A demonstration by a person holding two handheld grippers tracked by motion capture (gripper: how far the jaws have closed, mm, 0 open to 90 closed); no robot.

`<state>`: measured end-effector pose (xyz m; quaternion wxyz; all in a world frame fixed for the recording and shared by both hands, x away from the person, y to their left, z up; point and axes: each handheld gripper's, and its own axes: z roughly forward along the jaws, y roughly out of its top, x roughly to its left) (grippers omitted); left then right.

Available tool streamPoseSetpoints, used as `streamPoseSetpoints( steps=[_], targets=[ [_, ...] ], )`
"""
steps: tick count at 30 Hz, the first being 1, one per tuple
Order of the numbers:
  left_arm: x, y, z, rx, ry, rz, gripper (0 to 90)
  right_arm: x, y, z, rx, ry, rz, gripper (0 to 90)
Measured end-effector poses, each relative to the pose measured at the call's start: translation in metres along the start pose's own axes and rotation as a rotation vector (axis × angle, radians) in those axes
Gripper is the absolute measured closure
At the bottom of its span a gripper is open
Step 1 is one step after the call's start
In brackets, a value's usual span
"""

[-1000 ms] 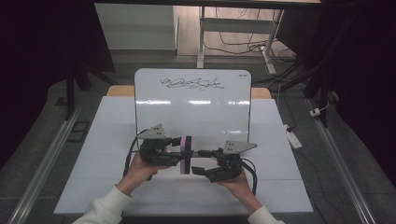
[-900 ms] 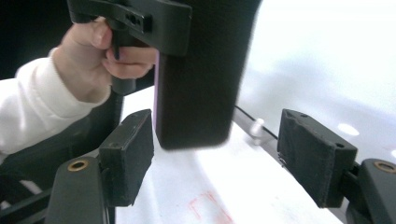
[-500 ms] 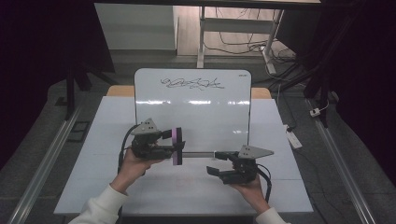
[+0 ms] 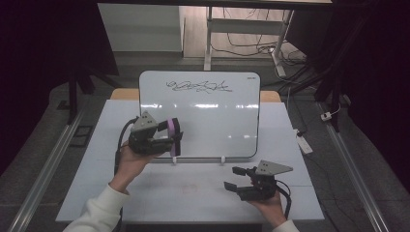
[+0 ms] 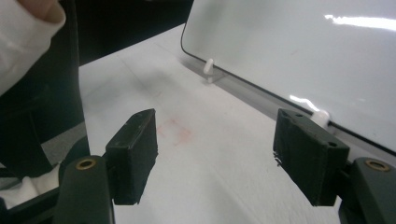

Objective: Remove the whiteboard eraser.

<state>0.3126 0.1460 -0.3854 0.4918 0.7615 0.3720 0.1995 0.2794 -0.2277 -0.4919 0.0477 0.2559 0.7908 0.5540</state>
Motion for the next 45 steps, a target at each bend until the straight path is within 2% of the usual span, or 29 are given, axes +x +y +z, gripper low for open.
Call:
streamPoseSetpoints(
  steps=[5,7,9,14,16,21,28,31,33,40,45],
  targets=[
    [0.009,0.013,0.0,-0.028,0.064,-0.01,38.8,-0.002,-0.004,-0.009,-0.007,-0.014,0.001,30.9],
    [0.013,0.018,0.001,-0.035,0.086,-0.016,38.8,-0.003,-0.005,-0.009,-0.006,-0.016,0.002,30.9],
    [0.017,0.024,0.002,-0.039,0.128,-0.015,38.7,-0.003,-0.006,-0.008,-0.005,-0.013,0.0,30.9],
    [0.024,0.041,0.005,-0.073,0.186,-0.021,38.7,-0.003,-0.006,-0.005,0.008,-0.006,-0.007,31.0],
    [0.028,0.047,0.007,-0.086,0.212,-0.024,38.7,-0.003,-0.008,-0.002,0.021,-0.005,-0.023,31.0],
    [0.032,0.058,0.012,-0.086,0.275,-0.011,38.7,-0.003,-0.008,-0.001,0.031,-0.001,-0.027,31.0],
    [0.035,0.063,0.017,-0.088,0.287,-0.011,38.6,-0.007,-0.008,-0.005,0.006,-0.011,-0.026,31.1],
    [0.034,0.065,0.02,-0.082,0.289,-0.01,38.6,-0.006,-0.007,-0.007,-0.006,-0.053,-0.031,31.3],
    [0.035,0.068,0.023,-0.079,0.294,-0.009,38.6,-0.007,-0.007,-0.007,-0.006,-0.056,-0.028,31.3],
    [0.043,0.086,0.029,-0.053,0.353,-0.007,38.6,-0.007,-0.007,-0.007,-0.006,-0.061,-0.027,31.4],
    [0.042,0.101,0.04,-0.022,0.42,0.048,38.7,-0.007,-0.008,-0.006,-0.004,-0.055,-0.029,31.4]
  ],
)
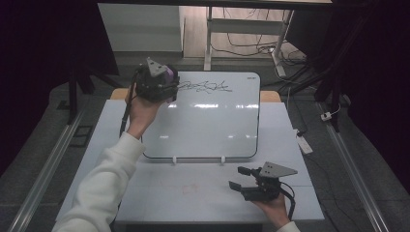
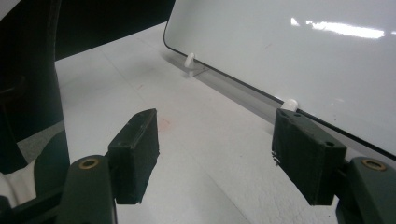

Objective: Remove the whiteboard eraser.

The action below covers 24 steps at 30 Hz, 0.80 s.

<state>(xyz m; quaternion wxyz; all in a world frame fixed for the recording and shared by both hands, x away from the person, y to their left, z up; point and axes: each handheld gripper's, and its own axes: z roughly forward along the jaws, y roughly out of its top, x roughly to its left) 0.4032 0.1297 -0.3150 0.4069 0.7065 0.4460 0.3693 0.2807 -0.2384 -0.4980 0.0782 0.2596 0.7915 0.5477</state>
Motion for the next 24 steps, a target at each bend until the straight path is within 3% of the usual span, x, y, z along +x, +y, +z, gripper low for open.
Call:
streamPoseSetpoints(
  steps=[5,14,24],
  targets=[
    [-0.003,0.009,0.013,0.025,0.021,0.013,38.7,0.0,0.0,0.001,0.002,0.001,-0.004,31.4],
    [-0.009,0.01,0.035,0.058,0.034,0.03,38.6,-0.002,-0.002,0.0,0.005,0.0,0.001,31.4],
    [-0.005,0.01,0.033,0.1,0.062,0.059,39.0,-0.002,-0.003,0.001,0.005,-0.004,0.001,31.4]
  ],
)
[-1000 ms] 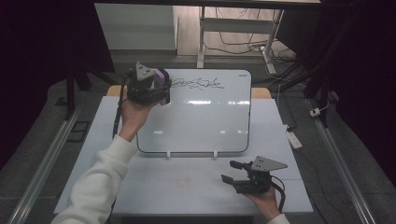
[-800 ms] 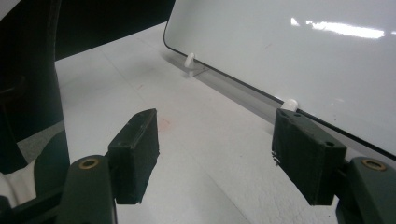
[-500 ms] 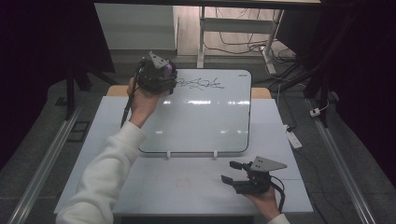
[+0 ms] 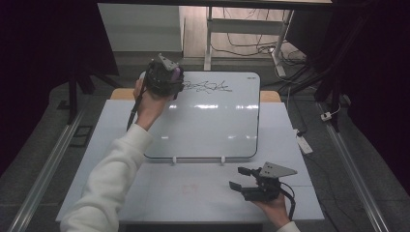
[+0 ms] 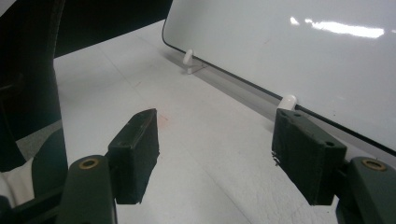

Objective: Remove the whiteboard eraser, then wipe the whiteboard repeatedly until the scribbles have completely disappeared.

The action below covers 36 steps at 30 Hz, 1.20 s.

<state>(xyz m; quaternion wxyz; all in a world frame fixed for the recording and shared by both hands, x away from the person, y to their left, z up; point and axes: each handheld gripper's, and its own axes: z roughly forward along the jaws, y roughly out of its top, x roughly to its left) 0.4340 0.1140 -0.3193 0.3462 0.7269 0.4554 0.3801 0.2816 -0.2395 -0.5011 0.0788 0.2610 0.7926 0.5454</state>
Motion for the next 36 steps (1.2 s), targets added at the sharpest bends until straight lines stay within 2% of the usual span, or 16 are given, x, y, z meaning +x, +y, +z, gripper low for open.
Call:
streamPoseSetpoints(
  steps=[4,14,24,30,36],
  targets=[
    [0.002,-0.001,0.003,0.002,0.006,-0.005,38.9,0.0,0.0,0.0,-0.001,0.001,-0.004,31.4],
    [-0.007,0.0,0.013,-0.006,0.019,0.024,38.9,0.0,0.0,0.0,-0.004,0.003,-0.003,31.4],
    [-0.01,0.0,0.023,-0.013,0.003,0.015,38.9,0.001,-0.001,0.001,-0.002,0.005,-0.005,31.4],
    [-0.019,0.0,0.032,-0.03,-0.012,0.01,38.9,0.001,-0.001,0.001,-0.002,0.008,-0.007,31.4],
    [-0.036,0.007,0.039,-0.061,-0.046,0.021,38.9,0.002,-0.001,0.001,0.003,0.009,-0.01,31.4]
  ],
)
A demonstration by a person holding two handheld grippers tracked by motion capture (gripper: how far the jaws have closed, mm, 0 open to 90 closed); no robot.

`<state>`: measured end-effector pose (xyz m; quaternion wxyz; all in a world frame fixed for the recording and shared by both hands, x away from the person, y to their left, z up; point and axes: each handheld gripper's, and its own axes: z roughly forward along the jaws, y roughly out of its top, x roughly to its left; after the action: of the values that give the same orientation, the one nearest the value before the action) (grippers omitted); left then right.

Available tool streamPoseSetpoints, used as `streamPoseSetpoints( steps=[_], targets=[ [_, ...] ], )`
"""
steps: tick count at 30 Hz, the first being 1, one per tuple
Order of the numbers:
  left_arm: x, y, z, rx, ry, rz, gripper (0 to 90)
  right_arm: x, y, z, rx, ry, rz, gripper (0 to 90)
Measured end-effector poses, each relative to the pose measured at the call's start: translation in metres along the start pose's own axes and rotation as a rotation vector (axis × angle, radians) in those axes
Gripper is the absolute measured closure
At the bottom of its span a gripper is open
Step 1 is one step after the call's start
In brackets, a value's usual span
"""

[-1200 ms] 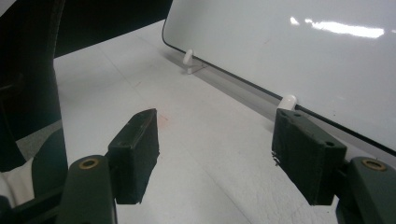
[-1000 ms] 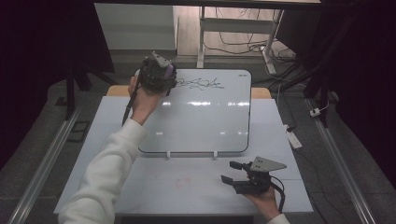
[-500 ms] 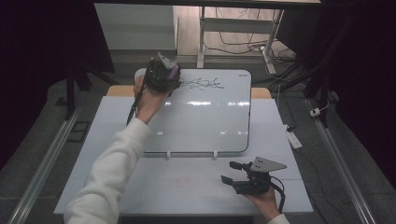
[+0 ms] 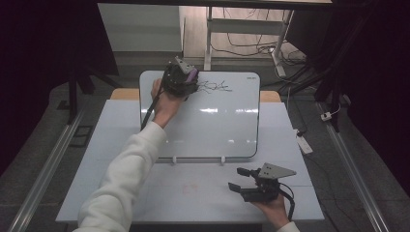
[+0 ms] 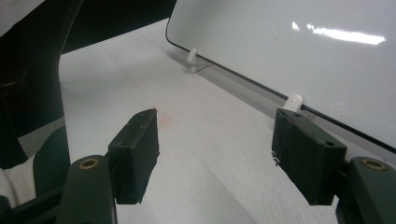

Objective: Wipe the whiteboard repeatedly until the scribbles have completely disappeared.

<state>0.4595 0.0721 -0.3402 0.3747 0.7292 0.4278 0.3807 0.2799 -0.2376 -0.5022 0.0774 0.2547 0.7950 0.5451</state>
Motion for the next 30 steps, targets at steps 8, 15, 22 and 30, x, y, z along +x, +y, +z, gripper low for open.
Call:
streamPoseSetpoints(
  steps=[8,15,22,30],
  targets=[
    [0.001,0.003,-0.003,0.002,0.025,0.034,39.0,-0.001,-0.001,-0.001,-0.004,-0.001,0.0,31.4],
    [0.043,-0.009,-0.018,0.019,0.113,-0.019,39.0,0.0,-0.001,0.0,-0.003,-0.001,-0.004,31.4],
    [0.032,-0.02,-0.013,0.002,0.083,-0.022,39.1,0.0,0.0,0.001,-0.006,0.0,-0.01,31.4],
    [-0.036,-0.011,0.008,-0.054,0.017,0.063,39.2,0.001,0.0,-0.001,-0.011,-0.007,-0.016,31.4]
  ],
)
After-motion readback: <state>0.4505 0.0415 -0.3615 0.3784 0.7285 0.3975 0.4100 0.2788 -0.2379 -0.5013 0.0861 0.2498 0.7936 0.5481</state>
